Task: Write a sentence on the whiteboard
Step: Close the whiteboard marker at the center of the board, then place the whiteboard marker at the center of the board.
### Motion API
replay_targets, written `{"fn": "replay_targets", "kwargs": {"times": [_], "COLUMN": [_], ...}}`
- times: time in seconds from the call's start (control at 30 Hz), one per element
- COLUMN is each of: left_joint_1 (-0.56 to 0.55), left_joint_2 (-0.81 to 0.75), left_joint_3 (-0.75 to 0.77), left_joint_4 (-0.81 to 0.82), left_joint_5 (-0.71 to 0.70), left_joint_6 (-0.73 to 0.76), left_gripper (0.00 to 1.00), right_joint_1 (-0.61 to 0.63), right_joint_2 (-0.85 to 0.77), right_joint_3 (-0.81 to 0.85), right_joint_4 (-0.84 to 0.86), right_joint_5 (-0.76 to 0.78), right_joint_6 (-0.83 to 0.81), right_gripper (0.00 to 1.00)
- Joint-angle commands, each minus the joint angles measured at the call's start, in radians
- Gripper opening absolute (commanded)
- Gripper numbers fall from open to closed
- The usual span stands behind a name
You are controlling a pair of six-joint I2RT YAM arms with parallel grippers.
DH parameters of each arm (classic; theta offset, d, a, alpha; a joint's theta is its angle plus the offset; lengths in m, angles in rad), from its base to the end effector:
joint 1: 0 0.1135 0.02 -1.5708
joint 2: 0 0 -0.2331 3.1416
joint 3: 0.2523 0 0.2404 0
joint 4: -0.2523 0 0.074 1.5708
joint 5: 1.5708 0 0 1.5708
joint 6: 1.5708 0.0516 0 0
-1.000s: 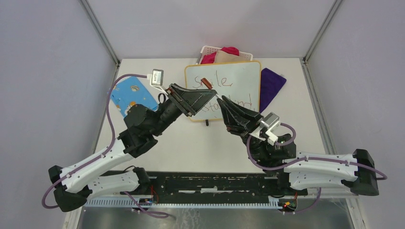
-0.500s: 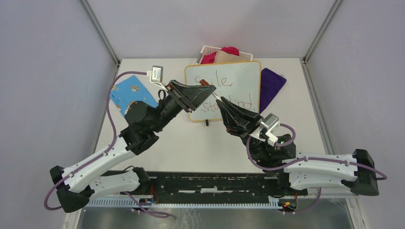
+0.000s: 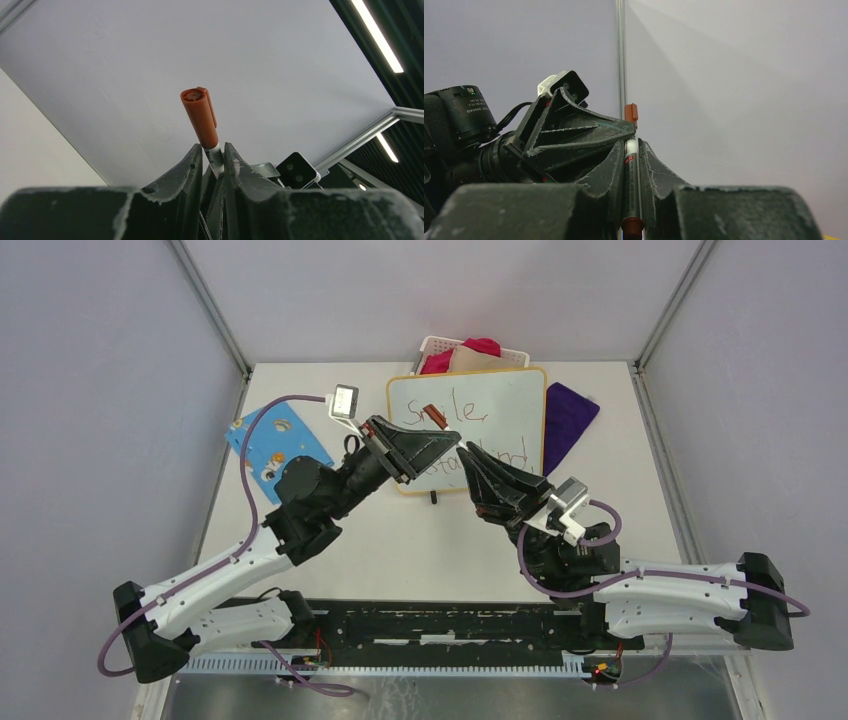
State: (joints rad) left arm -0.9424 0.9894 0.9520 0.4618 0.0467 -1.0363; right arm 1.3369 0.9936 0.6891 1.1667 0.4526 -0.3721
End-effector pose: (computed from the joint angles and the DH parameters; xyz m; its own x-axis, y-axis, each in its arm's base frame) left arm 0.1399 -0.1966 0.4113 -0.5936 -0.6454 -0.4808 0.6327 -0.0051 -0.7744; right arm 0.0709 0.2002 0.3877 0.4580 0.5116 -0.7270 -0.6895 0.7206 0.0727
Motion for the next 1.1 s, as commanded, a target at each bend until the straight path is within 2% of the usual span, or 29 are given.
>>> {"fn": "replay_targets", "kwargs": {"times": [0.0, 0.17, 0.33, 0.47, 0.57, 0.63, 0.87, 1.07], "left_joint_1": [0.004, 0.004, 0.005, 0.005, 0.005, 0.005, 0.005, 0.005], "left_joint_2": [-0.009, -0.02, -0.037, -0.054, -0.072, -0.081, -0.092, -0.102], "left_joint_3": [0.001, -0.001, 0.001, 0.0, 0.017, 0.056, 0.345, 0.388], "left_joint_4": [0.07, 0.061, 0.037, 0.017, -0.028, -0.117, -0.729, -1.07], "left_joint_5": [0.01, -0.007, -0.034, -0.071, -0.096, -0.107, -0.249, -0.445], "left_joint_6": [-0.036, -0.025, -0.006, 0.013, 0.06, 0.129, 0.491, 0.588], "left_gripper": [0.25, 0.04, 0.02, 0.02, 0.02, 0.02, 0.02, 0.02], "right_joint_1": [0.0, -0.001, 0.0, -0.001, -0.001, -0.001, -0.001, -0.001], "right_joint_2": [-0.019, -0.027, -0.045, -0.059, -0.078, -0.101, -0.227, -0.328], "right_joint_3": [-0.008, -0.013, -0.017, 0.003, 0.025, 0.038, 0.075, -0.025], "right_joint_4": [0.048, 0.031, -0.014, -0.102, -0.204, -0.283, -0.734, -0.868], "right_joint_5": [0.009, 0.0, -0.012, -0.031, -0.041, -0.052, -0.031, 0.072], "right_joint_6": [-0.004, -0.004, 0.0, -0.007, 0.0, -0.001, 0.002, 0.049], "right_gripper": [0.0, 0.0, 0.01, 0.28, 0.43, 0.5, 0.61, 0.64]}}
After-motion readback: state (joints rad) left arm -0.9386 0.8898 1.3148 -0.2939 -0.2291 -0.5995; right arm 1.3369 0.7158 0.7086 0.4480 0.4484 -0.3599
